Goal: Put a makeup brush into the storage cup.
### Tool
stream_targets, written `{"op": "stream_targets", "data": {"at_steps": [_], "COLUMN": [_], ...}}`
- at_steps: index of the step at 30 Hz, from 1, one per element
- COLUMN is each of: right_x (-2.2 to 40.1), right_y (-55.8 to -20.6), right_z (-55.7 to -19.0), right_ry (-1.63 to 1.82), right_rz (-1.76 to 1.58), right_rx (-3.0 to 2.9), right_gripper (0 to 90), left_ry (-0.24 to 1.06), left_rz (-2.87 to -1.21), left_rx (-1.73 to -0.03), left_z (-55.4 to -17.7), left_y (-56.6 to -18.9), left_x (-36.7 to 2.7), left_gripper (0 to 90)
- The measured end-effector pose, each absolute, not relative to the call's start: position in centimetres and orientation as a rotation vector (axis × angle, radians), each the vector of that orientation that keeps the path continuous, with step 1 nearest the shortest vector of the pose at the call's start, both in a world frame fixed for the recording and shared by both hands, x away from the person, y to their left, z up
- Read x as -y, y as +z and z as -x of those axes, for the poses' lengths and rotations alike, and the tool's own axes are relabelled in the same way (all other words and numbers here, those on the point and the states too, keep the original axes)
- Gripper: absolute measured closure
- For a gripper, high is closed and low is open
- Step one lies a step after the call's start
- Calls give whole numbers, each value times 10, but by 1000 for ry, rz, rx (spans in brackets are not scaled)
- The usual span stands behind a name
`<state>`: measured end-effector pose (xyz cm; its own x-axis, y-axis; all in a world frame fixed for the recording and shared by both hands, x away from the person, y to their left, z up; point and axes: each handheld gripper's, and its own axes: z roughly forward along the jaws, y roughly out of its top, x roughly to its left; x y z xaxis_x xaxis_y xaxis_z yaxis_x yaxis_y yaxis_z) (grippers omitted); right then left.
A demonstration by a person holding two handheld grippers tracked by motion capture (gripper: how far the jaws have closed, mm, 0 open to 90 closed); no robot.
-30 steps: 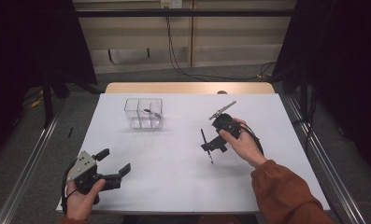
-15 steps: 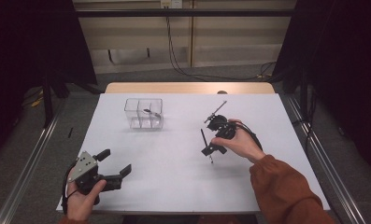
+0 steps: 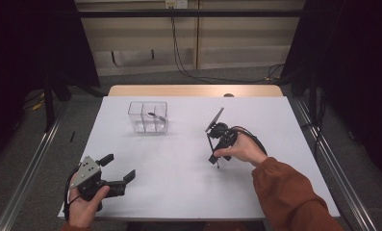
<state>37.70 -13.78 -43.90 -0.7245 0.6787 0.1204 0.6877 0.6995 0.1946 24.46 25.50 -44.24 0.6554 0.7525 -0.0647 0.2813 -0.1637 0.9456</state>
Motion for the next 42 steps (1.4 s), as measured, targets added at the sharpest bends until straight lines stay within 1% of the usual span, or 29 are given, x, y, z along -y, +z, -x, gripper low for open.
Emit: {"op": "stream_targets", "data": {"at_steps": [2, 4, 6, 7, 9, 11, 14, 16, 19, 24, 34, 39, 42], "right_x": [135, 134, 134, 133, 132, 131, 129, 128, 126, 125, 122, 121, 122], "right_y": [-441, -442, -444, -444, -445, -447, -451, -450, -450, -451, -450, -449, -449], "right_z": [-376, -376, -376, -376, -377, -376, -376, -375, -374, -373, -377, -379, -380], "right_ry": [-339, -310, -296, -279, -261, -257, -249, -237, -218, -210, -139, -115, -113], "right_rz": [1142, 1149, 1163, 1172, 1167, 1142, 1132, 1143, 1154, 1160, 1201, 1229, 1244], "right_rx": [2859, 2861, 2858, 2854, 2845, 2872, 2873, 2881, 2904, 2920, 2896, 2882, 2876], "right_gripper": [270, 299, 302, 333, 360, 409, 428, 465, 495, 527, 674, 728, 782], "left_ry": [517, 515, 516, 515, 514, 515, 516, 515, 515, 516, 516, 516, 515], "left_rz": [-1736, -1737, -1741, -1741, -1740, -1747, -1750, -1749, -1751, -1754, -1762, -1766, -1768], "left_rx": [-837, -838, -838, -839, -840, -834, -832, -833, -832, -831, -826, -825, -824], "left_z": [-244, -244, -244, -244, -245, -245, -245, -245, -245, -245, -245, -245, -245], "left_y": [-443, -443, -443, -443, -443, -443, -443, -443, -443, -444, -443, -443, -443], "left_x": [-255, -255, -255, -255, -254, -254, -254, -254, -254, -253, -253, -253, -253], "left_gripper": [36, 36, 36, 37, 37, 37, 36, 36, 36, 36, 36, 36, 36]}}
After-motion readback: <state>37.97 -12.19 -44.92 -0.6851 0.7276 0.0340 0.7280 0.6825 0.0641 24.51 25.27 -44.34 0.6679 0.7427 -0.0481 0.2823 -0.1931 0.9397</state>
